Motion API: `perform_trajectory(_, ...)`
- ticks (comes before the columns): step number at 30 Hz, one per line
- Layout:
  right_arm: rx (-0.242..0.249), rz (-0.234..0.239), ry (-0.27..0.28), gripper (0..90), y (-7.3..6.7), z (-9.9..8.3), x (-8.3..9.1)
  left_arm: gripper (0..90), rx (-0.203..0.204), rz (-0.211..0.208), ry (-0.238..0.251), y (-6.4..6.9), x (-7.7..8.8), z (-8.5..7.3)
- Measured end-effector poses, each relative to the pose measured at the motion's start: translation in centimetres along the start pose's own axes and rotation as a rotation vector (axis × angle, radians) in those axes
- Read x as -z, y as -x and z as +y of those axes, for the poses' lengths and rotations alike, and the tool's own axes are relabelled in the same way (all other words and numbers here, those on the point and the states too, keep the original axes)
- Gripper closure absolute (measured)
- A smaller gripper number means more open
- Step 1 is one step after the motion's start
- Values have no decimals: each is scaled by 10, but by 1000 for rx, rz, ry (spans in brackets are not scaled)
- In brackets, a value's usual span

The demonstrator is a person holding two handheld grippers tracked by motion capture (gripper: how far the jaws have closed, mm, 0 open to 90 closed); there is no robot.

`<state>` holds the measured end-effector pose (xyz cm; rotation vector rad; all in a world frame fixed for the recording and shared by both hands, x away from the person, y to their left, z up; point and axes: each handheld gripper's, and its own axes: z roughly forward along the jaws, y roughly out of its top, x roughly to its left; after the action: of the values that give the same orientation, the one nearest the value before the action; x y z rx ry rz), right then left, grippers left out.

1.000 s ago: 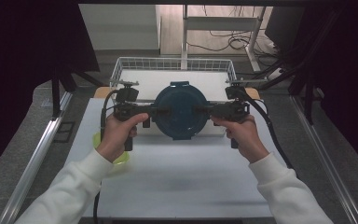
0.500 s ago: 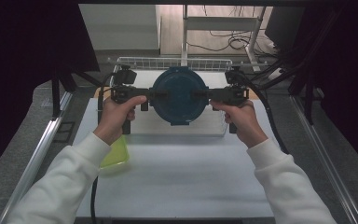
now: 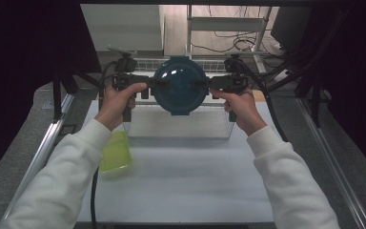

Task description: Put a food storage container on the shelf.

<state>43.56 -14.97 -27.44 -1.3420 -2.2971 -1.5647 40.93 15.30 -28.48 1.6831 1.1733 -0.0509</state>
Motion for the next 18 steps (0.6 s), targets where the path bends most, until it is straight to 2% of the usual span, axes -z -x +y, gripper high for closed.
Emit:
perform_trajectory(4,-3,-6,3,362,1,7,-3,340,-4,-2,-1,-5,-2,8)
perform_trajectory(12,-42,21,5,363,15,18,-11,343,19,17,-1,-10,-6,23)
perform_trajectory(18,-59,20,-5,363,21,27,-15,346,24,6,-14,-18,-12,32)
